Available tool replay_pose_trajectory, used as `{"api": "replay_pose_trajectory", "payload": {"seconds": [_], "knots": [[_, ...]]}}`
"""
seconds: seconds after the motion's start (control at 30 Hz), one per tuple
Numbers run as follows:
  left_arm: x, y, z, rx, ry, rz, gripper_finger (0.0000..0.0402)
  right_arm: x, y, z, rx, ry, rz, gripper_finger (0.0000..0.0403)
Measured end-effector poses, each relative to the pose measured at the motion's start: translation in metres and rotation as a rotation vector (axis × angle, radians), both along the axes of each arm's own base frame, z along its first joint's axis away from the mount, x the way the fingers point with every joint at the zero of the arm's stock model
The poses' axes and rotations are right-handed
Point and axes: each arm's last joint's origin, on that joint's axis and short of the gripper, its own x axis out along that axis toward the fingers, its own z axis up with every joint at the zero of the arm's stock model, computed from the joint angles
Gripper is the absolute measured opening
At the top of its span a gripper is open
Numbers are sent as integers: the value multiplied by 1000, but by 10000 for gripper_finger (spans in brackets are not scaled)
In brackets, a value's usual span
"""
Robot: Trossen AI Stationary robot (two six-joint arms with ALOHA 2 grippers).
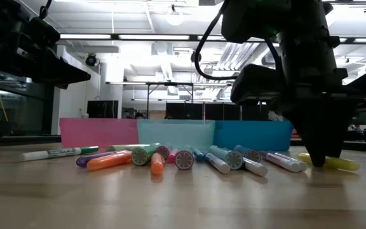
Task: Pick & Place Markers
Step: Put the pen into the green bin
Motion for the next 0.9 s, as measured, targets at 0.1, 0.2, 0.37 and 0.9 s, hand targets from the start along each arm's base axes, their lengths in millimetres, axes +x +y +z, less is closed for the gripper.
{"api": "replay_pose_trajectory", "payload": {"seconds": [0.1, 0.2, 0.37, 0.9], "knots": [[0, 0, 0, 0, 0, 0, 62, -4, -4, 4, -15, 26, 18, 26], [0, 0, 0, 0, 0, 1, 62, -6, -9, 15, -36, 26, 28, 26], [0, 0, 0, 0, 0, 0, 62, -8, -22, 35, -59, -2, 51, 26], [0, 0, 0, 0, 0, 0, 62, 17, -122, 99, -234, -218, 236, 26]]}}
